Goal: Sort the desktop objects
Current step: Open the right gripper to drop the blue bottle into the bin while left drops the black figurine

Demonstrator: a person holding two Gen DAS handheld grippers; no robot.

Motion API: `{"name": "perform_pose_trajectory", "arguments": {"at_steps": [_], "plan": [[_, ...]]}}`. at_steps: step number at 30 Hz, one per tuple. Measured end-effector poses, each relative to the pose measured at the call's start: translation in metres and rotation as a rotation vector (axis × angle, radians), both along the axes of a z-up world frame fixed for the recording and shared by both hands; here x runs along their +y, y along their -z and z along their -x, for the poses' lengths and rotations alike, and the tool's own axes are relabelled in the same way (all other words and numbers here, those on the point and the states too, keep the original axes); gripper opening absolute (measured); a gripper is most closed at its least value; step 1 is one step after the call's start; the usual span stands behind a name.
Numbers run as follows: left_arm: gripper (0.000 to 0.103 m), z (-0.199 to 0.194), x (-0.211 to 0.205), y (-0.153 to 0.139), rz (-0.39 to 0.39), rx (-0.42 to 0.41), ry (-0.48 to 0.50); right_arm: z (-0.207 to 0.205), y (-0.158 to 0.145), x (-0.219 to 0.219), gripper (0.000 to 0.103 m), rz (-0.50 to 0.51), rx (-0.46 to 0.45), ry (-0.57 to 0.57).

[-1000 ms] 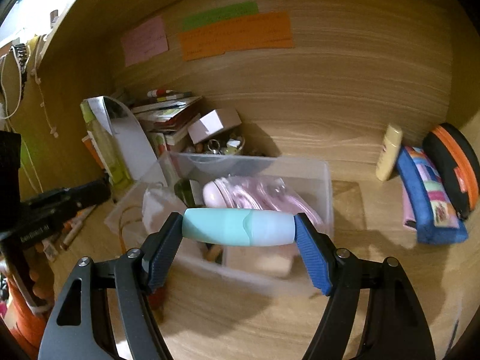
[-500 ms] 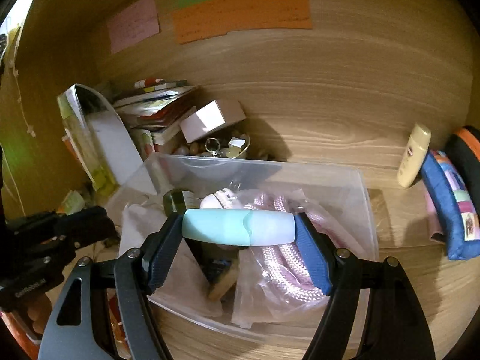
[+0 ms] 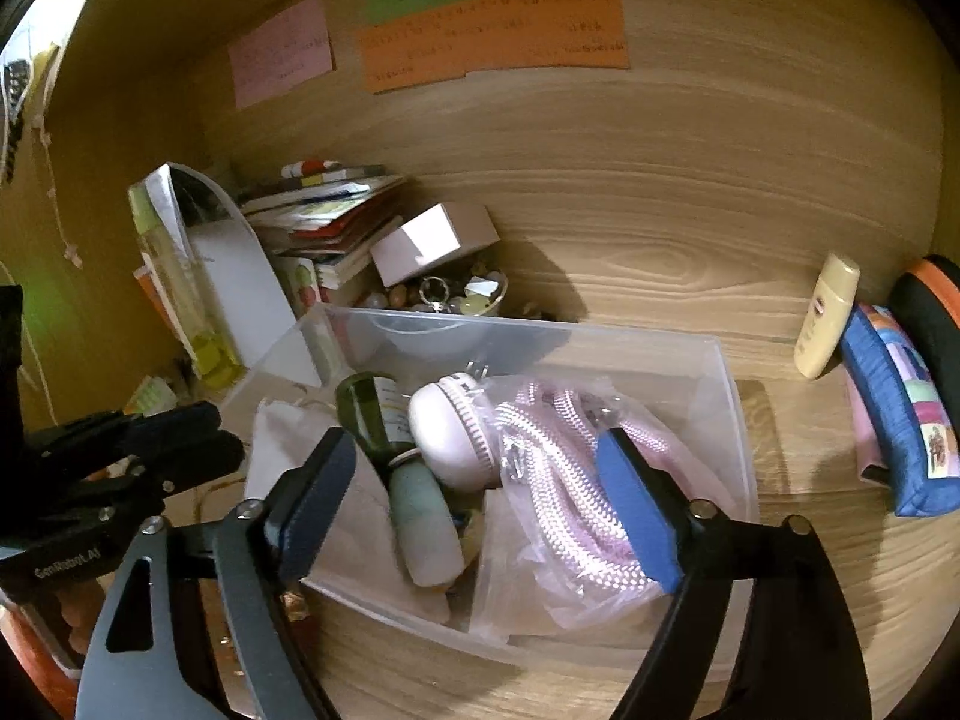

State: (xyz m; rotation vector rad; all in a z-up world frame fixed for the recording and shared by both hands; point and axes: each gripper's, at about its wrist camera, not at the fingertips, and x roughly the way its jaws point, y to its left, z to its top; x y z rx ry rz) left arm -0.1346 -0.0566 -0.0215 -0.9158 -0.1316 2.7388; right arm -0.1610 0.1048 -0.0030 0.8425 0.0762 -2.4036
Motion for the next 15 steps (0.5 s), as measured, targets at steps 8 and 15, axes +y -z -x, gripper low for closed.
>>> {"name": "perform_pose_trajectory", "arguments": {"at_steps": [8, 15], "plan": [[0.068, -0.004, 0.001, -0.002, 0.010, 0.037, -0.012, 0.001, -0.005, 0.010, 0.083, 0.088, -0.043, -0.022], [0.093, -0.021, -0.007, -0.011, -0.031, 0.100, -0.013, -0.013, -0.018, 0.010, 0.083, 0.072, 0.005, -0.039]]}}
